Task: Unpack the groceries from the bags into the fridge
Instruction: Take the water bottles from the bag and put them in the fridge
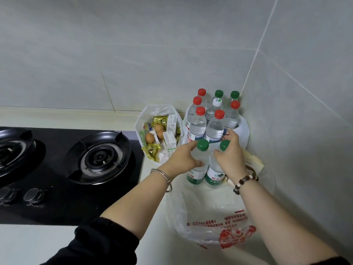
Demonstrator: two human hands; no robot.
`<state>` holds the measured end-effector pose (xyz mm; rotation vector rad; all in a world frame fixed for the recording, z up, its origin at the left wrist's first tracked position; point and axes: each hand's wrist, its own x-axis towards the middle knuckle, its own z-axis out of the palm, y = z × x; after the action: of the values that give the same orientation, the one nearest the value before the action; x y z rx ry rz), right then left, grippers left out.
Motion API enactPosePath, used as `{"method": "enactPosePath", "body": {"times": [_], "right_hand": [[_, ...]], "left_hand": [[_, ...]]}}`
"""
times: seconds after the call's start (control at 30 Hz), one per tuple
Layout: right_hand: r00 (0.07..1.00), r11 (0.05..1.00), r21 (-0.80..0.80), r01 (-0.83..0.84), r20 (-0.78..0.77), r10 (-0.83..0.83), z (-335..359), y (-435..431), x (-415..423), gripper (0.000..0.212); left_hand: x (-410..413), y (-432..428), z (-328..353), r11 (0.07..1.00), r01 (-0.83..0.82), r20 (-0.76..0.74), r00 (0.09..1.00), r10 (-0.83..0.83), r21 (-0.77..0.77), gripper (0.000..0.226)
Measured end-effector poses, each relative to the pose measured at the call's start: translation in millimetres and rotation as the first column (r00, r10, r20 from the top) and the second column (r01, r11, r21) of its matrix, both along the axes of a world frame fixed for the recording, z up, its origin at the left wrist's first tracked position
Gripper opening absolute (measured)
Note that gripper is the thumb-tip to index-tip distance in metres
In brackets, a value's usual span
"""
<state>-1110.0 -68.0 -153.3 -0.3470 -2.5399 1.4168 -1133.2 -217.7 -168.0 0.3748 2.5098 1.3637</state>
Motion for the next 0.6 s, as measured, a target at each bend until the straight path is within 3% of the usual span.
{"method": "enactPosePath", "body": {"times": [0.13, 0.27, 0.47, 0.6], "right_hand": [[0.993, 0.995, -0.097, -0.007, 0.117, 0.019, -8, 13, -6, 0.059], [0.970, 0.979, -0.150, -0.138, 0.177, 0.164, -25, 25, -5, 0.043], [0.944, 0.979, -0.064, -0.193, 0.259, 0.203, -45, 37, -8, 0.062], [0.957, 0.988, -0.042, -0.152, 0.243, 0.157, -51, 38, -12, 0.063]], "left_hand": [[-1, 4, 1, 0.996, 0.026, -0.025, 0.999, -0.029, -0.082, 0.073], [-2, 7, -3, 0.989, 0.046, -0.020, 0.999, -0.049, -0.138, 0.076], [-4, 9, -6, 0.988, 0.027, -0.006, 1.000, -0.028, -0.153, 0.078], [-1, 11, -5, 0.996, -0.075, 0.030, 0.997, 0.076, -0.058, 0.067]]}}
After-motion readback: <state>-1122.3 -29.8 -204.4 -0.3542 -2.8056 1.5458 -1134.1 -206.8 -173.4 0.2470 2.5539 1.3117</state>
